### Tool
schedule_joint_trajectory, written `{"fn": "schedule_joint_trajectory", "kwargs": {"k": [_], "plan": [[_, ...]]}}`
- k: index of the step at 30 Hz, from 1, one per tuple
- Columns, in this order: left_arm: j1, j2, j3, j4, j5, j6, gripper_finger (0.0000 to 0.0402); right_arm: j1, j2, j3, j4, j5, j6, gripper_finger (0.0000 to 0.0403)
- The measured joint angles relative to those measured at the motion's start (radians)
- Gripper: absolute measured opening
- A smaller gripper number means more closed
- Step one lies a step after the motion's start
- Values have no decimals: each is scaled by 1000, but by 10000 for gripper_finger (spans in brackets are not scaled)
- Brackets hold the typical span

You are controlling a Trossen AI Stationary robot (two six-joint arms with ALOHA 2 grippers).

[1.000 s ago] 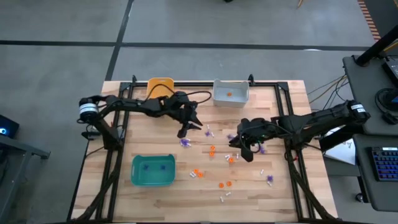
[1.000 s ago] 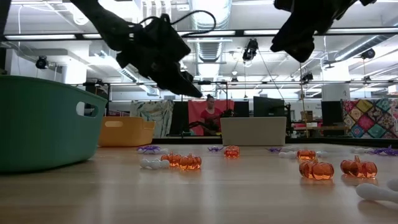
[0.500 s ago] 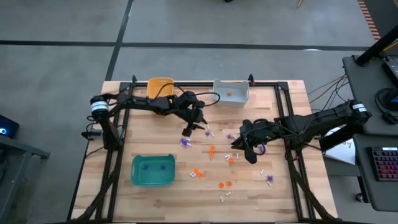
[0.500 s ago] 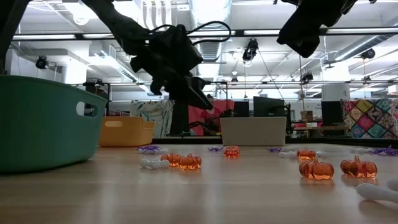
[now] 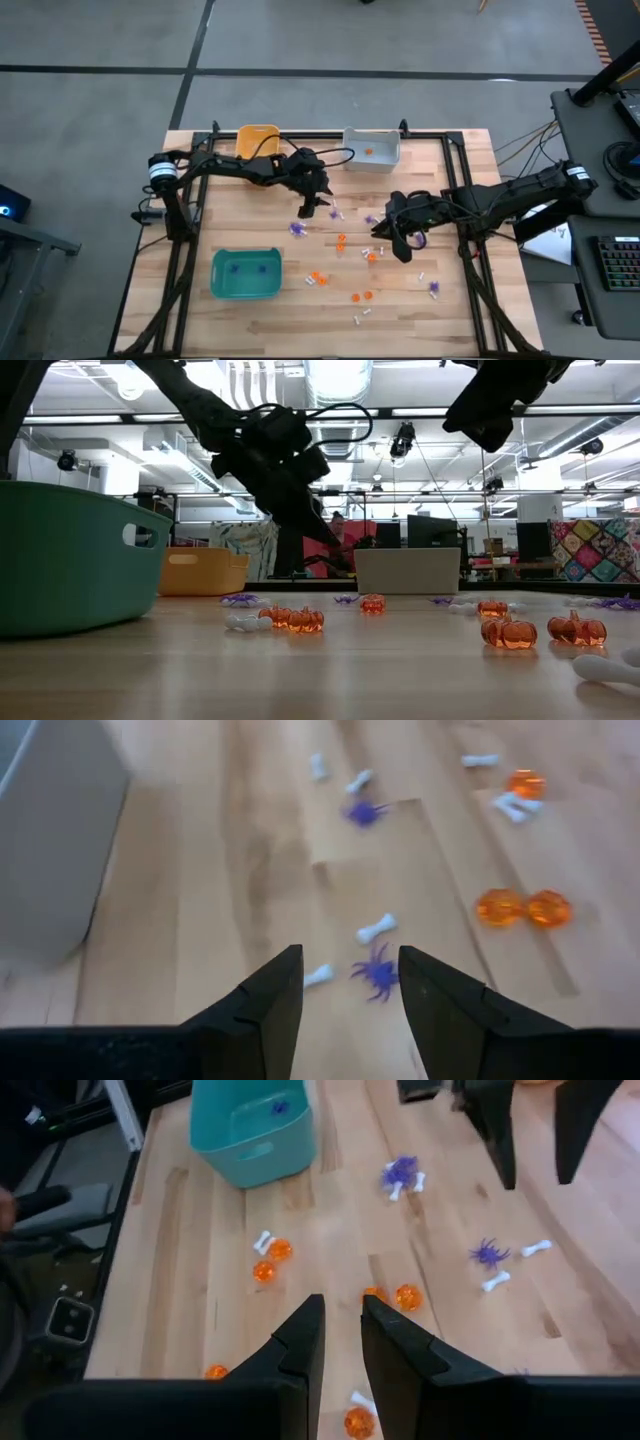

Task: Sort Halloween decoration
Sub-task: Put the white bone toy into the orange bin

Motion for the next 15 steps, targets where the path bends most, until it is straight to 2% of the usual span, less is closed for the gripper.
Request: {"fn": "schedule_joint_trajectory", "kwargs": {"k": [2,7,9,15], "plan": [[0,0,0,-14,-30,-54,149,0,1,0,1,69,14,59],[0,-5,18,-53,-46,-180,149,-6,28,0,-1,392,161,59],[0,-21,18,-58,-46,-204,149,-22,47,0,-2,427,223,59],[0,-123,11,-52,-48,-229,149,-76,140,0,5,417,348,59]]}}
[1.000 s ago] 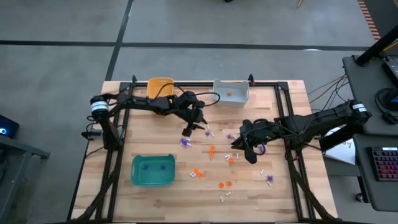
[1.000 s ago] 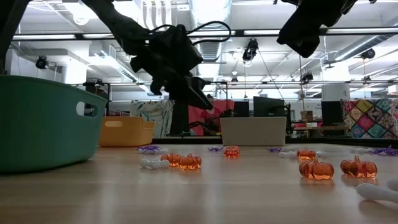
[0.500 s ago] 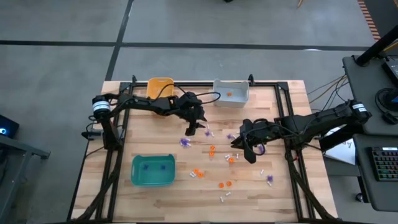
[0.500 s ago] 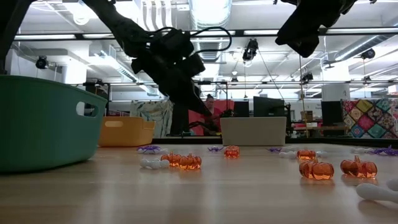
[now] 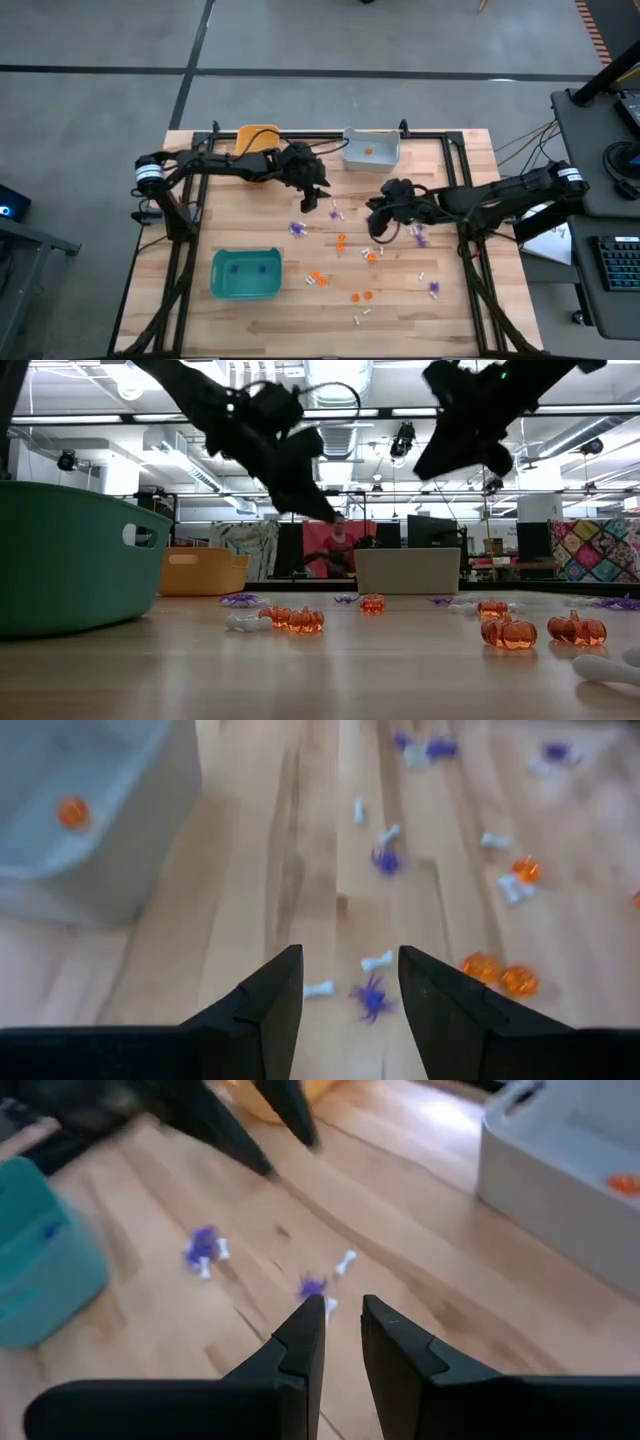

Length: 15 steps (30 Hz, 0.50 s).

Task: Sort Halloween decoration
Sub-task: Put the white bone toy into the orange bin

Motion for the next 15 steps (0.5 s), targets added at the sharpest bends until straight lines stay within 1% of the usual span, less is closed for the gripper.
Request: {"fn": "schedule_joint_trajectory", "kwargs": {"k": [6,15], "plan": [[-4,-131,-1,0,0,-1,149,-60,116,20,6,-73,44,59],[-6,-340,-56,2,0,-16,149,-104,314,142,3,-102,27,59]]}}
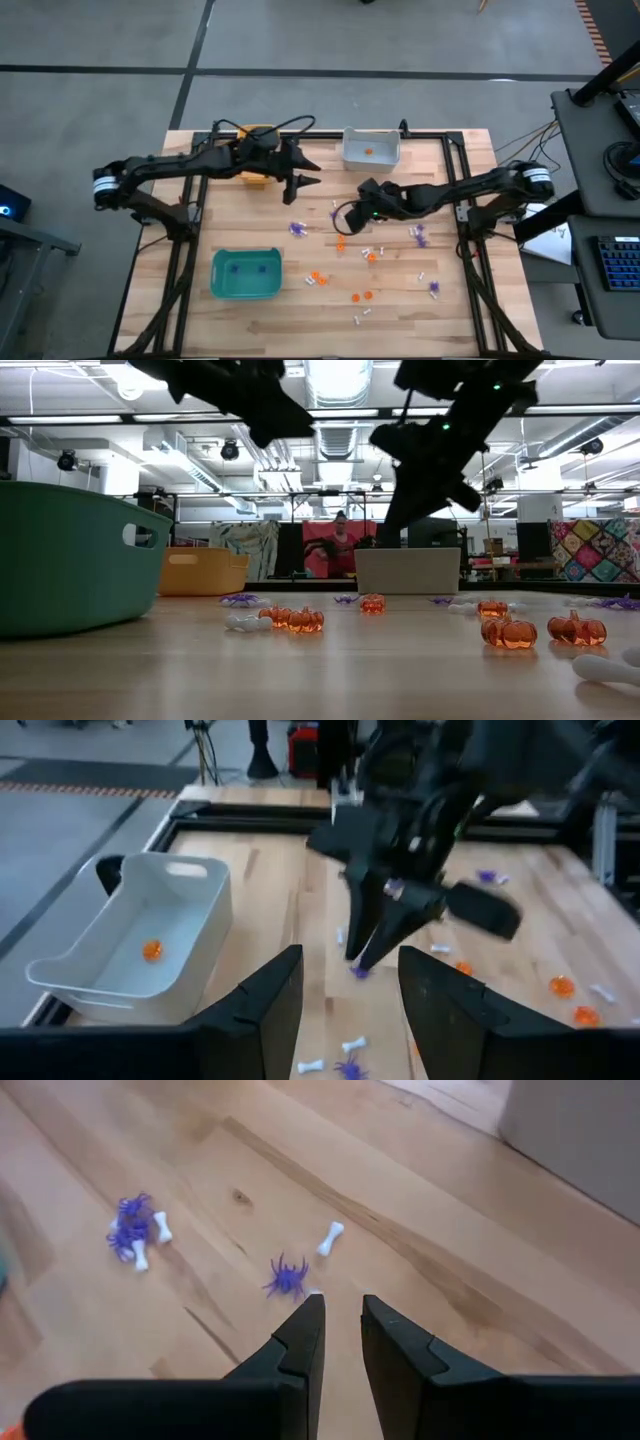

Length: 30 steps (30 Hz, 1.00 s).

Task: Sort Halloween decoration
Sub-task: Put the white bone toy into the orange bin

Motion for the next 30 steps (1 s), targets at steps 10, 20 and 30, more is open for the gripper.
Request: {"fn": "schedule_joint_trajectory", "kwargs": {"k": [10,20,30], "plan": [[-5,-188,-133,95,0,-66,149,-46,195,185,-75,-5,-3,59],[-5,-305,-192,113,1,-96,149,-77,379,389,-226,-52,-31,124],[-5,-337,-194,110,5,-97,149,-98,485,445,-240,-55,-39,160]]}}
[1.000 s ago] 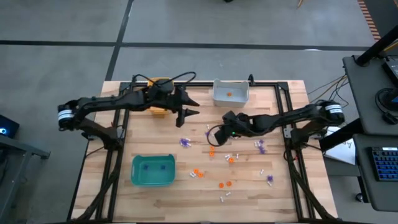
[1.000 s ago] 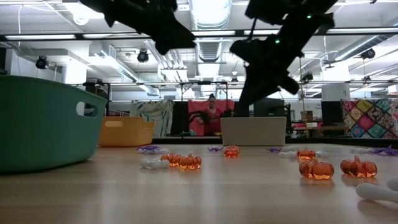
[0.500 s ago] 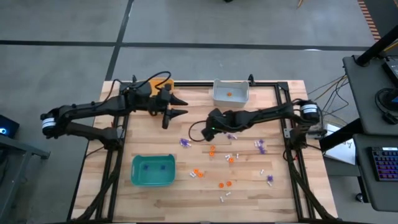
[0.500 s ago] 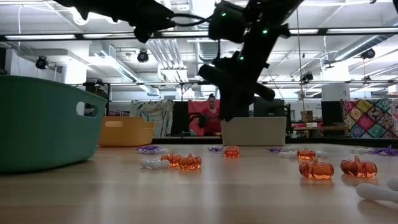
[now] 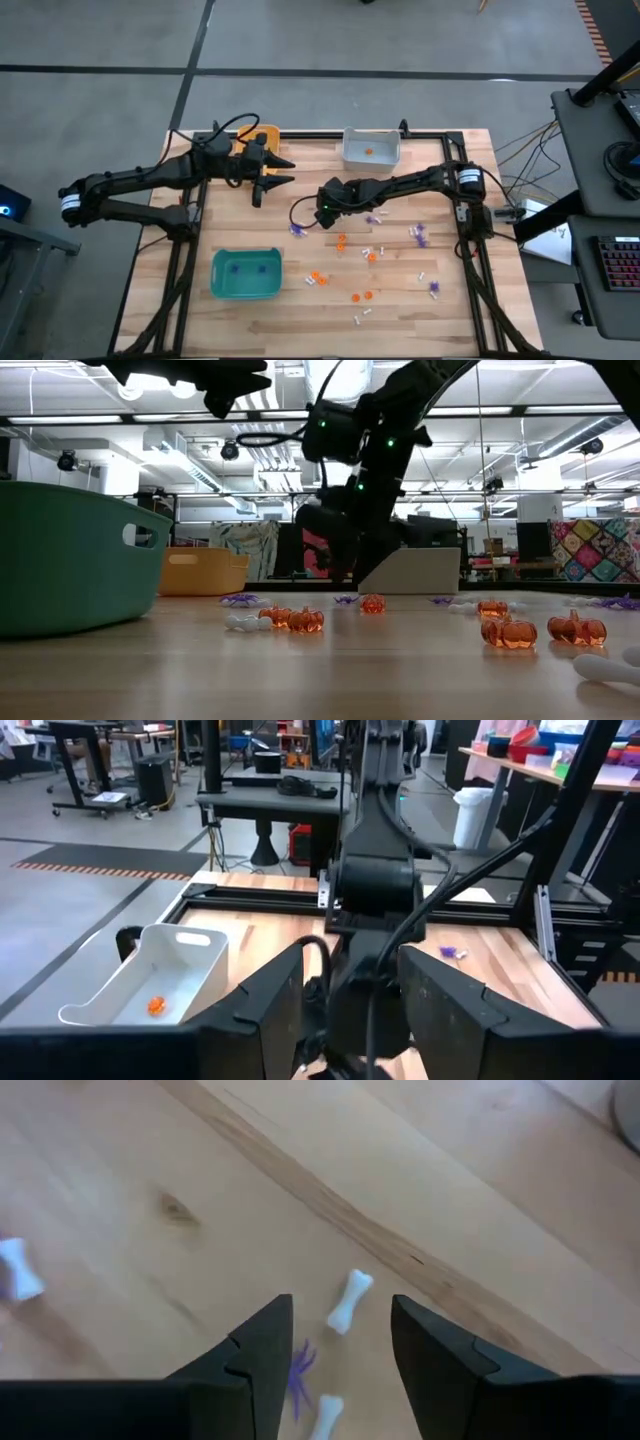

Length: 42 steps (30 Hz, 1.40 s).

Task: Sort Halloween decoration
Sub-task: Put the white bone toy into the orange bin

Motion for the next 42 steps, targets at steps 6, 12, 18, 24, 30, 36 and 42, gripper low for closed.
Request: {"fn": "schedule_joint_trajectory", "kwargs": {"k": [6,12,18,24,30,36,42], "plan": [[0,-4,0,0,0,0,149,-13,41,0,5,1,-25,143],[0,-3,0,0,0,1,149,-21,62,2,17,0,-35,106],[0,-3,0,0,0,2,149,-23,67,2,31,-4,-43,52],[0,-3,-2,2,0,0,149,-29,67,2,39,-13,-91,13],[-21,-19,-65,86,0,-31,149,-45,38,-3,46,-40,-174,9],[-28,-104,-188,219,1,-97,149,-79,-40,-4,143,-102,-296,9],[-28,-222,-309,368,-3,-145,149,-132,-47,-4,424,-280,-470,9]]}}
